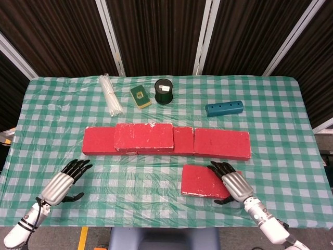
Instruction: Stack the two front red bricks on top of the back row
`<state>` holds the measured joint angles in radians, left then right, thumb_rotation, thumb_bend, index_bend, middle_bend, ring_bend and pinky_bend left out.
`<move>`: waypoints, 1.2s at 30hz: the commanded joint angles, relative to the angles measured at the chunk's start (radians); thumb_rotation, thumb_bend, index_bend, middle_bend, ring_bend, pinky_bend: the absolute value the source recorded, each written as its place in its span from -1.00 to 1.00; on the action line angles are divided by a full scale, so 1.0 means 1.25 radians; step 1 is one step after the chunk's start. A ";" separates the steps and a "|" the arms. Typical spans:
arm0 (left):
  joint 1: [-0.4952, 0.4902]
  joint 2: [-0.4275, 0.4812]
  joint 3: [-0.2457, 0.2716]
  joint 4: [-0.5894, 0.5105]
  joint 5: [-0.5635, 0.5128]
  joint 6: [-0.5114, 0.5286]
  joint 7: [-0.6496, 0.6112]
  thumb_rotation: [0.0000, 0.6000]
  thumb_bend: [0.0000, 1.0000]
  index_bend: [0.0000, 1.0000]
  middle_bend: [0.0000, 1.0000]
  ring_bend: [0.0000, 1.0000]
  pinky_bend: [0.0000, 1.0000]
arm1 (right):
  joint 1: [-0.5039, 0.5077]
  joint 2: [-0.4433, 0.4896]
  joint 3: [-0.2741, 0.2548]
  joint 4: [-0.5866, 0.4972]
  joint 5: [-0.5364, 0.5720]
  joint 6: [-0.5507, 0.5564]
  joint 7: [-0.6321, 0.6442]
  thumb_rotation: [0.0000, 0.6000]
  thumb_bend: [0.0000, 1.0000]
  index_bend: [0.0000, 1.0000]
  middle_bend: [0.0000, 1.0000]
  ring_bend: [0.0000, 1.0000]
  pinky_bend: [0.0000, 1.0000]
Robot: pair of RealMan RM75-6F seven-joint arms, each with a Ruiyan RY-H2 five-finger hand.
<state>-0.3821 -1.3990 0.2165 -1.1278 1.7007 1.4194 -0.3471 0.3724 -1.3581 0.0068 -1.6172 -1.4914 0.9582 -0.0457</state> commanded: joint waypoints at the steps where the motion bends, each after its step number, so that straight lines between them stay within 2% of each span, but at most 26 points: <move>1: 0.008 -0.011 -0.001 0.014 0.014 0.002 -0.003 1.00 -0.47 -1.00 -1.00 -1.00 -1.00 | 0.022 -0.017 0.010 -0.011 0.046 -0.036 -0.033 1.00 -0.89 -1.00 -1.00 -1.00 -1.00; 5: 0.011 -0.009 -0.009 0.017 0.019 0.007 -0.010 1.00 -0.47 -1.00 -1.00 -1.00 -1.00 | 0.027 -0.026 0.014 -0.011 0.087 -0.039 -0.069 1.00 -0.90 -1.00 -1.00 -1.00 -0.98; 8: 0.013 -0.007 -0.012 0.018 0.024 0.008 -0.011 1.00 -0.47 -1.00 -1.00 -1.00 -1.00 | 0.025 -0.032 0.019 -0.013 0.111 -0.026 -0.090 1.00 -0.90 -1.00 -1.00 -1.00 -0.73; 11: 0.013 -0.007 -0.014 0.018 0.026 0.007 -0.012 1.00 -0.47 -1.00 -1.00 -1.00 -1.00 | 0.024 -0.036 0.022 -0.016 0.122 -0.017 -0.100 1.00 -0.90 -0.71 -0.74 -0.76 -0.33; 12: 0.013 -0.007 -0.015 0.018 0.026 0.007 -0.012 1.00 -0.47 -1.00 -1.00 -1.00 -1.00 | 0.023 -0.036 0.022 -0.017 0.124 -0.016 -0.101 1.00 -0.89 -0.63 -0.69 -0.71 -0.27; 14: 0.013 -0.007 -0.018 0.019 0.023 -0.004 -0.015 1.00 -0.46 -1.00 -1.00 -1.00 -1.00 | 0.025 -0.038 0.024 -0.019 0.147 -0.012 -0.130 1.00 -0.89 -0.22 -0.41 -0.38 -0.01; 16: 0.013 -0.006 -0.022 0.018 0.019 -0.010 -0.013 1.00 -0.46 -1.00 -1.00 -1.00 -1.00 | 0.027 -0.039 0.024 -0.029 0.165 -0.014 -0.148 1.00 -0.89 -0.04 -0.26 -0.20 0.12; 21: 0.017 -0.004 -0.026 0.015 0.022 -0.009 -0.011 1.00 -0.46 -1.00 -1.00 -1.00 -1.00 | 0.027 -0.019 0.022 -0.064 0.167 0.006 -0.164 1.00 -0.89 0.08 -0.15 -0.06 0.19; 27: 0.023 0.001 -0.028 0.010 0.034 0.002 0.001 1.00 -0.46 -1.00 -1.00 -1.00 -1.00 | 0.009 0.048 0.025 -0.125 0.083 0.091 -0.139 1.00 -0.88 0.12 -0.12 -0.04 0.20; 32: 0.030 0.004 -0.032 0.009 0.035 0.007 0.017 1.00 -0.46 -1.00 -1.00 -1.00 -1.00 | 0.037 0.103 0.064 -0.125 0.002 0.128 -0.097 1.00 -0.88 0.12 -0.11 -0.04 0.20; 34: 0.032 0.005 -0.037 0.007 0.031 0.007 0.022 1.00 -0.46 -1.00 -1.00 -1.00 -1.00 | 0.070 0.134 0.084 -0.116 -0.006 0.096 -0.070 1.00 -0.88 0.10 -0.11 -0.04 0.20; 36: 0.033 0.008 -0.038 0.003 0.028 0.003 0.018 1.00 -0.46 -1.00 -1.00 -1.00 -1.00 | 0.110 0.164 0.111 -0.093 -0.001 0.054 -0.028 1.00 -0.88 -0.02 -0.11 -0.03 0.20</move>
<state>-0.3411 -1.3903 0.1693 -1.1223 1.7367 1.4242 -0.3233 0.4524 -1.2029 0.1023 -1.7590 -1.4870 1.0867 -0.1419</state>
